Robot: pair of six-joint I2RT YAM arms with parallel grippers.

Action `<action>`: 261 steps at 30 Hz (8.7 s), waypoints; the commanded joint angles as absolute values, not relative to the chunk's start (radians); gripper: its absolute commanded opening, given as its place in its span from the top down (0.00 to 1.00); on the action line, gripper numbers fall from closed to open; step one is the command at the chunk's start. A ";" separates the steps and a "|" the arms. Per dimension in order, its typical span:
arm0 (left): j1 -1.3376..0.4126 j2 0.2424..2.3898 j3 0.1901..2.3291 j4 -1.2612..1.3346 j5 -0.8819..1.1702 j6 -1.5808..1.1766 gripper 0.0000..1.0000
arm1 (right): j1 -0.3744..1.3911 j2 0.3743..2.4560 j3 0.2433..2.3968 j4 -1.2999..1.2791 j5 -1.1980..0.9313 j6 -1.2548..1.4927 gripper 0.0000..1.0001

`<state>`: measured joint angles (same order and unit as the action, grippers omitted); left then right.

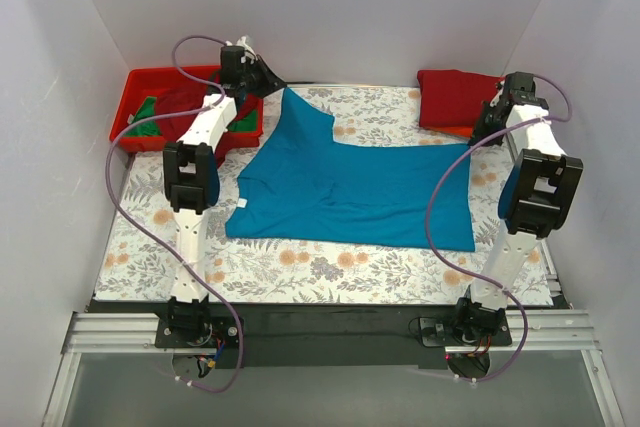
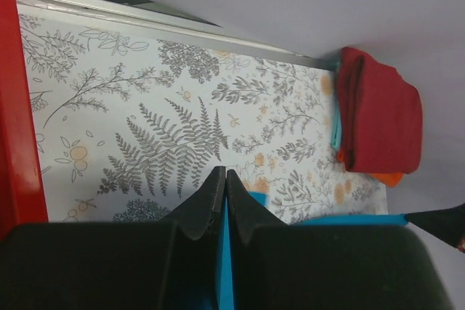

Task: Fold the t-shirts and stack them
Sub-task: Fold the tshirt

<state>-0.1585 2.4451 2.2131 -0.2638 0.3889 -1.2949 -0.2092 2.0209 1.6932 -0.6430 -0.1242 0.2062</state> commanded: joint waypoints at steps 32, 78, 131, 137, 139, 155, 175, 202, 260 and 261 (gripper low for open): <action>-0.158 1.433 0.983 -0.271 0.394 -1.071 1.00 | -0.215 1.710 1.313 -0.643 -0.021 0.155 0.99; -0.158 1.201 0.824 -0.478 0.356 -1.111 0.53 | -0.212 1.597 1.173 -0.649 0.147 0.204 0.53; -0.405 1.868 1.106 -0.115 0.262 -1.121 0.49 | 0.176 1.750 1.177 -0.512 -0.166 0.265 0.54; -0.413 1.862 1.077 -0.110 0.268 -1.131 0.49 | 0.176 1.746 1.172 -0.514 -0.164 0.262 0.54; -0.419 1.846 1.069 -0.110 0.268 -1.135 0.49 | 0.176 1.746 1.170 -0.512 -0.163 0.262 0.54; -0.449 1.744 1.006 -0.110 0.262 -1.170 0.49 | 0.178 1.767 1.152 -0.512 -0.156 0.259 0.54; -0.511 1.715 0.982 -0.092 0.310 -1.200 0.49 | 0.176 1.784 1.138 -0.511 -0.153 0.259 0.55; -0.419 1.511 0.944 -0.189 0.268 -1.262 0.48 | 0.345 1.752 1.316 -0.557 -0.196 0.322 0.55; -0.275 1.423 0.707 -0.272 0.202 -1.341 0.64 | 0.669 2.049 1.546 -0.557 -0.265 0.385 0.99; -0.275 1.430 0.707 -0.261 0.206 -1.341 0.65 | 0.669 2.049 1.543 -0.558 -0.267 0.385 0.99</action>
